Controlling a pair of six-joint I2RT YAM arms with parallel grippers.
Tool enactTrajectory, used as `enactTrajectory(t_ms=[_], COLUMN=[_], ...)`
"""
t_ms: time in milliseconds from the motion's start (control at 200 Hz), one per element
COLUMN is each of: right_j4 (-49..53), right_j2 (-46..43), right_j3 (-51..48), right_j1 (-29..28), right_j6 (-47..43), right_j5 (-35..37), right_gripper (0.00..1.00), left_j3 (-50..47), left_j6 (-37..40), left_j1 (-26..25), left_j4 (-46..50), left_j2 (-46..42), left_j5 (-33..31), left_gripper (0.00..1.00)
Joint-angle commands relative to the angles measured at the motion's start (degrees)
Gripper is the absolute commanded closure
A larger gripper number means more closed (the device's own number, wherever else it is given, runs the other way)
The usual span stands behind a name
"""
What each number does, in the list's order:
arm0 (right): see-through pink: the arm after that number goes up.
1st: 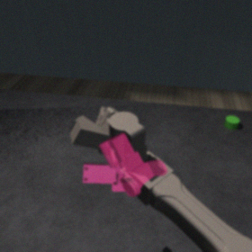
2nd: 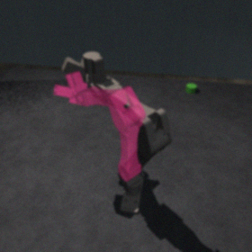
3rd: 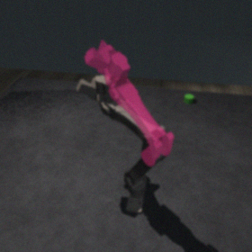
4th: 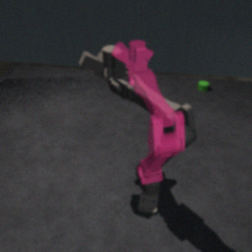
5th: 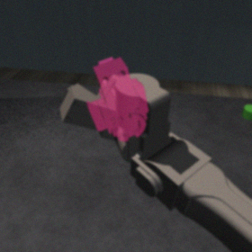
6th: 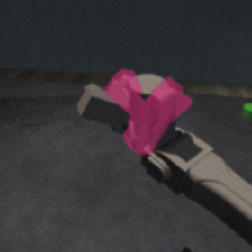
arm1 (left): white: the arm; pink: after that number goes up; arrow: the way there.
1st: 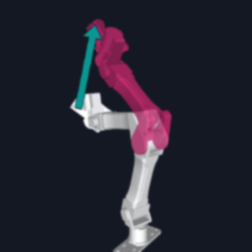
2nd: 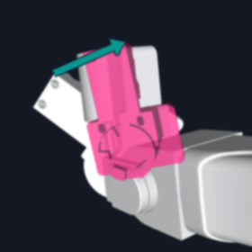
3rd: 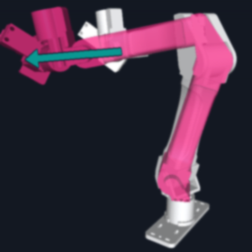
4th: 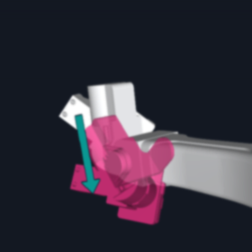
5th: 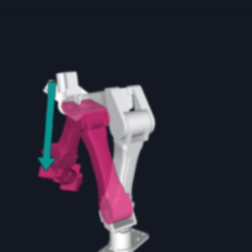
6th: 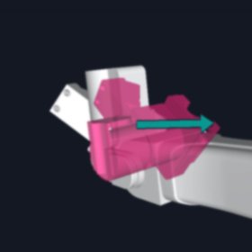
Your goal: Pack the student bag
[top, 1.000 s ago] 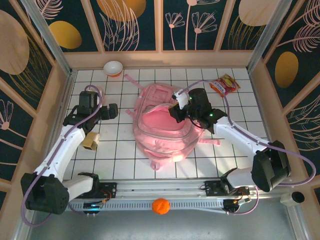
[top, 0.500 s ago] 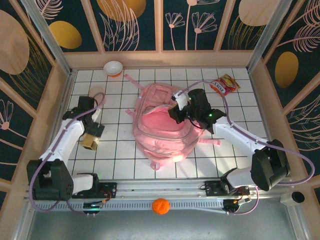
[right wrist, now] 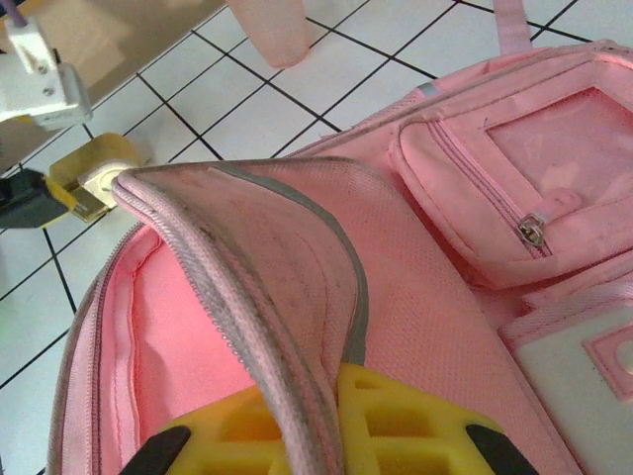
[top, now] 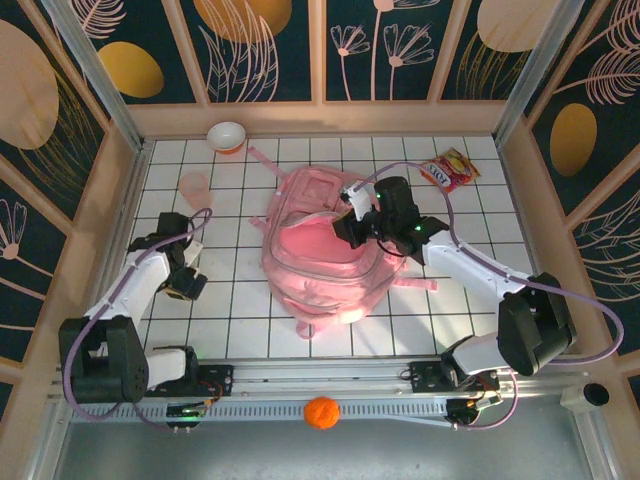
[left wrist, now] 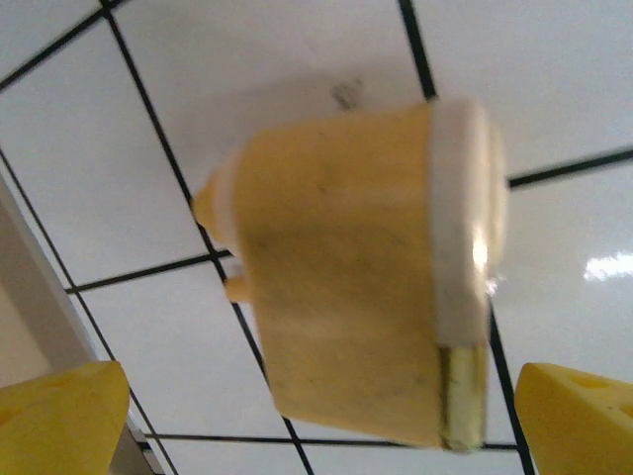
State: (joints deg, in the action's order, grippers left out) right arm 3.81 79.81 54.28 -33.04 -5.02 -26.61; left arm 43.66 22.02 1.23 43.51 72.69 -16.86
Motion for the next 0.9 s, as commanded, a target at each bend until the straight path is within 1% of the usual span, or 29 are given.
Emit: enactTrajectory(t_ms=[0,125,330,460,546,641,721,816,896], right_j4=[-4.3,-5.6,-6.5,-6.1,-5.6,-5.7,-5.8,-6.1,-6.8], right_j2=[-0.5,-1.1,-0.9,-0.7,-0.9,-1.4,-1.8,-2.7,-3.4], right_j3=[2.8,2.2,2.1,2.3,2.3,1.7,1.3,0.7,0.1], right_j1=[-0.1,0.3,0.6,0.8,0.8,0.9,0.9,0.9,0.9], right_j6=[-1.0,-0.4,-0.1,-0.3,-0.4,-0.3,-0.1,0.6,1.5], right_j5=[-3.4,-4.3,-6.3,-7.0,-6.9,-6.6,-6.4,-6.2,-6.2], right_gripper=[1.00,1.00,1.00,1.00,1.00,1.00,1.00,1.00,1.00], left_j3=[2.8,4.9,4.3,5.0,5.8,5.8,6.0,6.0,5.5], left_j6=[-0.4,-0.2,0.1,0.6,0.3,0.1,-0.2,-0.5,-0.7], left_j1=[1.2,1.2,1.8,2.0,2.0,2.0,2.0,2.0,2.0], left_j4=[-0.6,1.7,0.3,-0.5,-0.8,-1.1,-0.7,-0.6,-0.5], left_j2=[3.1,6.8,10.7,14.7,16.9,18.0,17.8,16.3,14.2], left_j5=[1.7,5.2,4.0,2.5,2.6,4.6,6.8,7.0,7.6], left_gripper=[0.01,0.01,0.01,0.01,0.01,0.02,0.12,0.28,0.31])
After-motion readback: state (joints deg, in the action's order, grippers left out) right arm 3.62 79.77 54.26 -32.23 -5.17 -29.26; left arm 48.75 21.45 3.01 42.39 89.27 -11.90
